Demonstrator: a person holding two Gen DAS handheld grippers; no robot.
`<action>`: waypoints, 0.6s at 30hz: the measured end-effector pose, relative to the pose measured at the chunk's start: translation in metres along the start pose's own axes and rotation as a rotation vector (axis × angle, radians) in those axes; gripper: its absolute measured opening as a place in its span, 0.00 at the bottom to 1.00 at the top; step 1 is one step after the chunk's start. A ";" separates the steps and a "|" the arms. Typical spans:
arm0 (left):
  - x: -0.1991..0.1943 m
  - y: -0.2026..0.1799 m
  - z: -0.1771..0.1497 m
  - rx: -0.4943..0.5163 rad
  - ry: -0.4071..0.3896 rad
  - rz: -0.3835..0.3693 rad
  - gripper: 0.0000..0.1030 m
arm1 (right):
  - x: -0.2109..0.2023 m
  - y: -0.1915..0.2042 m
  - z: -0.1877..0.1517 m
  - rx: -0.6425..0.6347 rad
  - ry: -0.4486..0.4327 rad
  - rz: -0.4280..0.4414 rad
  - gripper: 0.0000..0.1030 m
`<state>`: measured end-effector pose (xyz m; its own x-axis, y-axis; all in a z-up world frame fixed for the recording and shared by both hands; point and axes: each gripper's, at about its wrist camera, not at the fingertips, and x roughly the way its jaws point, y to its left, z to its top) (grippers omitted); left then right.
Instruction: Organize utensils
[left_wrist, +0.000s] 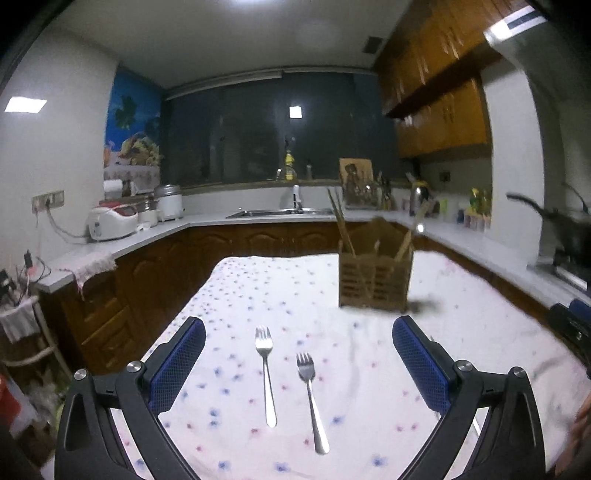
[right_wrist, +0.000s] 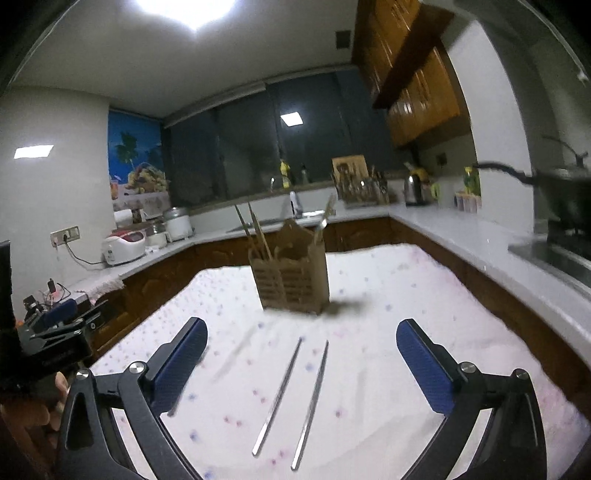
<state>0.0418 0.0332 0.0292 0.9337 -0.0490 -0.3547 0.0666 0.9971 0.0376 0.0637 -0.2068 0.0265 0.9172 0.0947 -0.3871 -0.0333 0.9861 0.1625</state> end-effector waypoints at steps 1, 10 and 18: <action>0.000 -0.001 -0.002 0.006 0.001 -0.003 0.99 | 0.000 -0.002 -0.003 0.001 0.003 -0.003 1.00; 0.000 -0.008 -0.019 0.032 0.024 0.004 0.99 | 0.001 -0.003 -0.016 -0.030 -0.010 -0.017 1.00; 0.004 -0.007 -0.026 0.026 0.040 0.012 0.99 | 0.001 0.001 -0.028 -0.070 -0.023 -0.022 1.00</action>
<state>0.0354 0.0281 0.0033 0.9199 -0.0345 -0.3907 0.0656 0.9956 0.0665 0.0538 -0.2018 0.0007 0.9269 0.0709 -0.3686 -0.0404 0.9951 0.0900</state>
